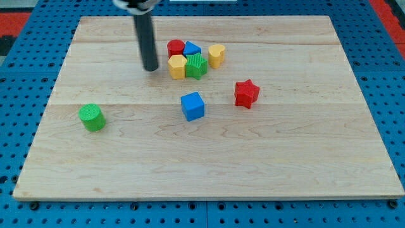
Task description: Move the green circle and the blue cube below the green star
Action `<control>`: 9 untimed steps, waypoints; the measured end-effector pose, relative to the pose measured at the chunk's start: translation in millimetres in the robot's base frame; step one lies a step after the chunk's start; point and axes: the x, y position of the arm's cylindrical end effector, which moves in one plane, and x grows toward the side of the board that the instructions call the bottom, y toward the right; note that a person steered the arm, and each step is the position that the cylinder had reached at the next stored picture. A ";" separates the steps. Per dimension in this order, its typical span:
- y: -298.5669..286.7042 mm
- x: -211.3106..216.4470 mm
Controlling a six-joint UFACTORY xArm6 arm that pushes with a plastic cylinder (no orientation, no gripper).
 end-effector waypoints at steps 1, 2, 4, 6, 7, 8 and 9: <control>-73.0 54.9; -138.4 116.5; -14.5 86.4; 69.0 43.2; 21.8 125.3; 35.6 150.0; 58.3 89.3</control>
